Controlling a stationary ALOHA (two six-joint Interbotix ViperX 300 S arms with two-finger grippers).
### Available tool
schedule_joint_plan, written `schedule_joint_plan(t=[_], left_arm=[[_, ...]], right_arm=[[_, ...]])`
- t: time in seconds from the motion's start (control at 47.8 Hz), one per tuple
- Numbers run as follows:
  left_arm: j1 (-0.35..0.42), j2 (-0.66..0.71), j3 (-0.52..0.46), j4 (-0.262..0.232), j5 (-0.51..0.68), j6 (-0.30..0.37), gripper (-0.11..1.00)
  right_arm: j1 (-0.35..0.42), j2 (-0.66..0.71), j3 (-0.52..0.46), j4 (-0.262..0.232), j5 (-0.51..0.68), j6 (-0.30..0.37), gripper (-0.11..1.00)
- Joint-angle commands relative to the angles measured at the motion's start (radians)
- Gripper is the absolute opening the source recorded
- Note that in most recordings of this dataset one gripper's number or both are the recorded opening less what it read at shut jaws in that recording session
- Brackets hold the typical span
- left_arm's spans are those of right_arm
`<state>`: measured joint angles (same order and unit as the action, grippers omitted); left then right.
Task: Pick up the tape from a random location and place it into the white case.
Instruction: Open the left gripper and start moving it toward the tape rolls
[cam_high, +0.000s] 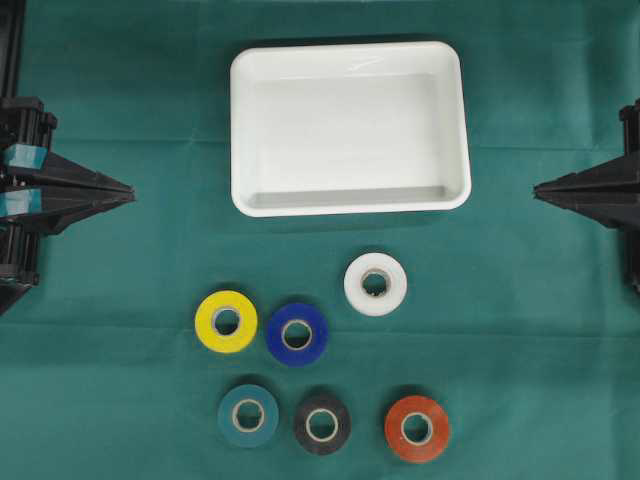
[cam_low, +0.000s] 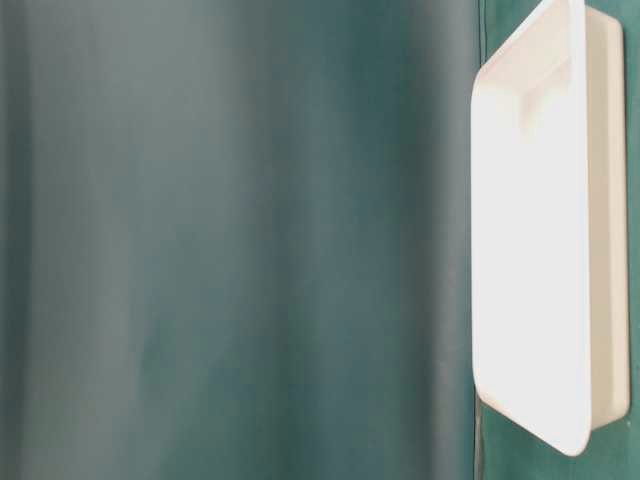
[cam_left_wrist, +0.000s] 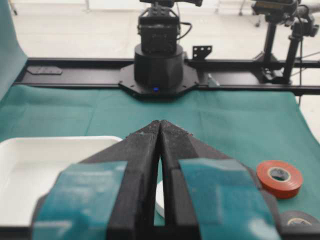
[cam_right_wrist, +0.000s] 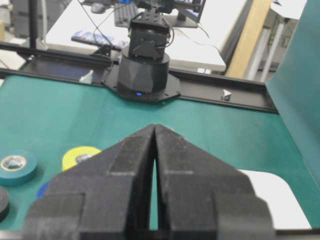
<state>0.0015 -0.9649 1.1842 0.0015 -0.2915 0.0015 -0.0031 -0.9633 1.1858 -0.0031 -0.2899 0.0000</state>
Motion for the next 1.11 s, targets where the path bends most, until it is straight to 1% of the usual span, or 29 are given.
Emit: schedule_joint_plan(t=[0.0, 0.167, 0.46, 0.502, 0.544, 0.606, 0.648, 0.669, 0.774, 0.816, 0.857, 0.878, 0.92, 0.983, 1.025, 1.087], left_arm=[[-0.005, 0.020, -0.041, -0.002, 0.023, 0.008, 0.01], [-0.005, 0.029, -0.058, -0.002, 0.057, 0.009, 0.01], [-0.003, 0.031, -0.066, -0.002, 0.069, 0.011, 0.02], [-0.003, 0.031, -0.066, -0.002, 0.074, 0.011, 0.04], [-0.005, 0.032, -0.066, -0.002, 0.078, 0.008, 0.10], [-0.005, 0.035, -0.066, -0.002, 0.084, 0.006, 0.23], [-0.005, 0.041, -0.066, -0.002, 0.086, 0.006, 0.34], [-0.006, 0.043, -0.066, -0.002, 0.089, 0.006, 0.42], [-0.006, 0.064, -0.066, -0.002, 0.089, 0.008, 0.73], [-0.006, 0.069, -0.067, -0.002, 0.091, 0.008, 0.84], [-0.006, 0.074, -0.067, -0.002, 0.092, 0.008, 0.93], [-0.006, 0.075, -0.067, -0.002, 0.092, 0.008, 0.95], [-0.006, 0.077, -0.067, -0.002, 0.092, 0.008, 0.97], [-0.006, 0.075, -0.069, -0.002, 0.092, 0.006, 0.97], [-0.008, 0.074, -0.069, -0.002, 0.095, 0.005, 0.97], [-0.006, 0.069, -0.069, -0.002, 0.104, 0.003, 0.97]], right_arm=[[-0.003, 0.015, -0.020, 0.005, -0.002, 0.006, 0.00], [-0.009, 0.049, -0.044, 0.006, 0.089, 0.006, 0.00], [-0.009, 0.044, -0.060, 0.005, 0.112, 0.008, 0.00], [-0.009, 0.044, -0.061, 0.005, 0.112, 0.008, 0.00], [-0.009, 0.044, -0.060, 0.005, 0.112, 0.009, 0.00], [-0.009, 0.043, -0.060, 0.006, 0.112, 0.012, 0.01], [-0.009, 0.044, -0.061, 0.006, 0.112, 0.020, 0.06], [-0.009, 0.044, -0.061, 0.008, 0.112, 0.025, 0.10], [-0.014, 0.044, -0.060, 0.009, 0.112, 0.055, 0.40], [-0.015, 0.046, -0.060, 0.009, 0.112, 0.057, 0.52], [-0.017, 0.048, -0.060, 0.008, 0.112, 0.057, 0.64], [-0.017, 0.048, -0.060, 0.008, 0.112, 0.057, 0.70], [-0.018, 0.048, -0.061, 0.008, 0.112, 0.057, 0.80], [-0.021, 0.048, -0.061, 0.008, 0.114, 0.057, 0.90], [-0.023, 0.048, -0.063, 0.008, 0.112, 0.057, 0.92], [-0.028, 0.048, -0.063, 0.008, 0.114, 0.057, 0.91]])
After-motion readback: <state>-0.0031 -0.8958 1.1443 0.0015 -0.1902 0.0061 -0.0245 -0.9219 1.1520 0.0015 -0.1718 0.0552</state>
